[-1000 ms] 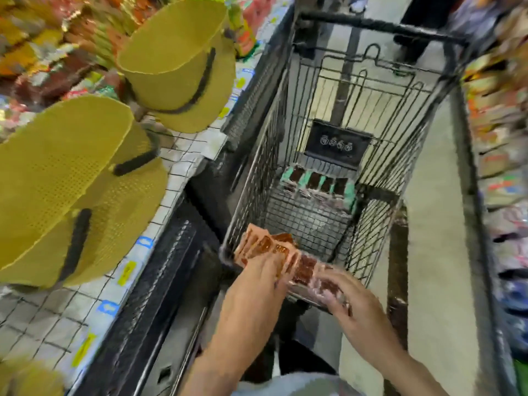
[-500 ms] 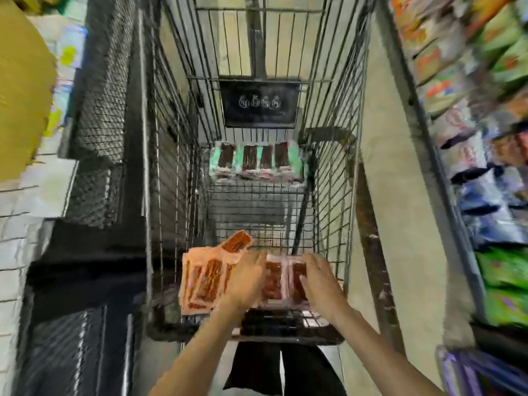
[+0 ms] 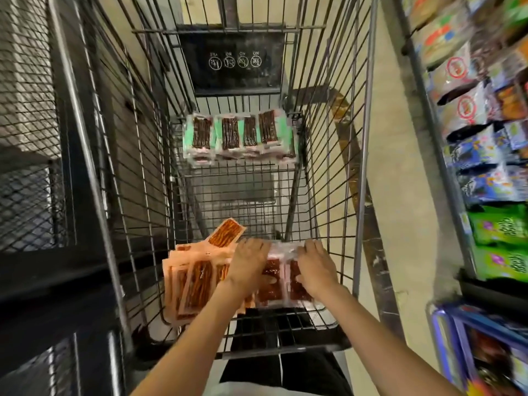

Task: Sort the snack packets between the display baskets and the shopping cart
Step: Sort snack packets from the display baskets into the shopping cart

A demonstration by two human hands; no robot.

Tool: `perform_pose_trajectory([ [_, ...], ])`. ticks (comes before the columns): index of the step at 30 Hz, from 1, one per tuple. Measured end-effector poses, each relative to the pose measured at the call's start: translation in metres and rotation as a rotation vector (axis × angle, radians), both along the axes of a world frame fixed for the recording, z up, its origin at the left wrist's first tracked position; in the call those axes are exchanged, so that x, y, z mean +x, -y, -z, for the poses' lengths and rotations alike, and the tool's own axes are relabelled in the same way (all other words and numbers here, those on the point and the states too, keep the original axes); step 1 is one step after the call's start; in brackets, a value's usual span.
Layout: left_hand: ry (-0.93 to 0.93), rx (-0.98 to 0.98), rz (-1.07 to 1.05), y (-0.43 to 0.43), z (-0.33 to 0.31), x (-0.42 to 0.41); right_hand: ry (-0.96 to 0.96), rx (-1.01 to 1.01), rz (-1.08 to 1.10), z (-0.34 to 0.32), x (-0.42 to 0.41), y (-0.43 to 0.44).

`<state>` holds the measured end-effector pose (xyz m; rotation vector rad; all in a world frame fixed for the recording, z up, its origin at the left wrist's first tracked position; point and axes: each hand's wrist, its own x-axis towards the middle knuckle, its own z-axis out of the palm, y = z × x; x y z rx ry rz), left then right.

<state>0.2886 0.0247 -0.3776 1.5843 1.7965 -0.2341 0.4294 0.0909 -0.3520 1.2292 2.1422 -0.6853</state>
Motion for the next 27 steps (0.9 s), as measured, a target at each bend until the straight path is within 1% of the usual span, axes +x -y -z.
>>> perform_pose_trajectory([
  [6,-0.092,0.017,0.077,0.0,0.002,-0.001,0.028,0.048,-0.049,-0.005,-0.001,0.003],
  [8,-0.082,-0.002,0.092,0.0,0.003,-0.003,0.032,0.033,-0.056,-0.009,-0.001,0.005],
  [11,0.004,-0.012,0.072,0.003,0.002,-0.004,0.026,0.021,-0.066,-0.015,-0.001,0.006],
  [15,0.133,0.069,0.013,0.011,-0.008,-0.005,-0.001,0.013,-0.027,-0.023,0.003,0.011],
  [17,0.167,0.104,-0.019,0.014,-0.015,-0.004,0.004,0.01,0.006,-0.029,0.006,0.018],
  [19,0.167,0.126,-0.008,0.019,-0.02,-0.002,0.012,0.006,0.036,-0.033,0.011,0.026],
  [22,0.198,0.117,0.019,0.031,-0.022,0.003,0.014,0.006,0.031,-0.038,0.017,0.036],
  [25,0.25,0.075,-0.035,0.043,-0.02,0.007,0.076,0.0,-0.005,-0.04,0.017,0.041],
  [27,0.294,0.05,-0.097,0.046,-0.019,0.008,0.077,0.007,0.024,-0.041,0.017,0.041],
])
